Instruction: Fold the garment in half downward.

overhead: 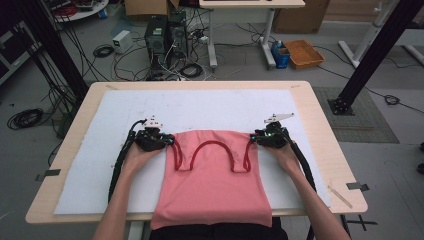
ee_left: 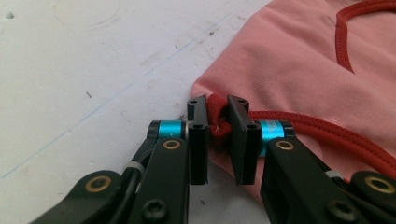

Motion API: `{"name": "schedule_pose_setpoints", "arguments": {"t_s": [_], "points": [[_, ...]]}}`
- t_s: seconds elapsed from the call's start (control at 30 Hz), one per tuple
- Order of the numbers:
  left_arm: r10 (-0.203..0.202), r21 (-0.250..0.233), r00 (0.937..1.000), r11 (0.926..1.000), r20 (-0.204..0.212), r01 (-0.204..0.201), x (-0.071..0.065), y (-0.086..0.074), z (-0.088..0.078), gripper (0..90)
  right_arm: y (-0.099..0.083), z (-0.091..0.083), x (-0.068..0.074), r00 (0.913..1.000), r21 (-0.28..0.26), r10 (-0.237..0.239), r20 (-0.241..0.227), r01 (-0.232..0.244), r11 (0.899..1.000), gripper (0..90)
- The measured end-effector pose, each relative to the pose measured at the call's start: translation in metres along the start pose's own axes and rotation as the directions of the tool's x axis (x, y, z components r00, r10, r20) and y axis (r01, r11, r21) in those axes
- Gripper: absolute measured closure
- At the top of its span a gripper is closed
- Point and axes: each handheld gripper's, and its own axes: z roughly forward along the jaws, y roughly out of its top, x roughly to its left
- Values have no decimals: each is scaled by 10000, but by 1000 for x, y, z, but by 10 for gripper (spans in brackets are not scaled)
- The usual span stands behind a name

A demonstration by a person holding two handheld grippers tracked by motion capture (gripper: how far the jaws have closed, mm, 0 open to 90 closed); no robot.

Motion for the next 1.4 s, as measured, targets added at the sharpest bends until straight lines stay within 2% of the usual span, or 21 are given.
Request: {"name": "schedule_pose_setpoints", "arguments": {"t_s": [0.1,0.2,0.33,0.5,0.67,0.8,0.97,1.13,1.23,1.37,1.4], "points": [[1,-13,10000,10000,0,-1,0,0,0,788,0,0,0,9999,-25,-3,-123,2,10000,709],[4,2,10000,10000,-6,-4,0,0,0,788,0,0,3,9996,-57,-257,-72,256,9997,763],[-27,-29,10000,10000,7,27,0,0,0,788,0,0,6,9993,-54,-376,-22,376,9993,792],[-19,-18,10000,10000,6,19,0,0,0,788,0,0,3,9994,-125,-233,-258,230,9997,809],[-26,7,10000,10000,24,26,0,0,0,789,-1,-2,-2,9982,-191,157,-582,-168,9997,815],[-57,-1,10000,10000,29,57,0,0,0,789,-1,-1,-2,9988,-175,56,-491,-64,9998,817],[-174,-56,9998,9998,43,174,1,0,0,792,0,-3,-3,9983,-283,165,-567,-181,9994,818],[-70,-127,9998,9999,-198,68,0,3,-2,796,3,-7,-1,9989,-418,-10,-471,-10,9991,818],[-205,-431,9991,9989,-368,190,0,9,-9,796,8,-10,-1,9992,-433,-66,-385,50,9990,817],[-156,-560,9985,9983,-520,127,-1,18,-16,796,14,-12,-1,9994,-546,-94,-338,75,9985,817],[-155,-744,9981,9972,-596,110,-1,20,-17,796,14,-12,-1,9994,-560,-93,-320,75,9984,817]]}}
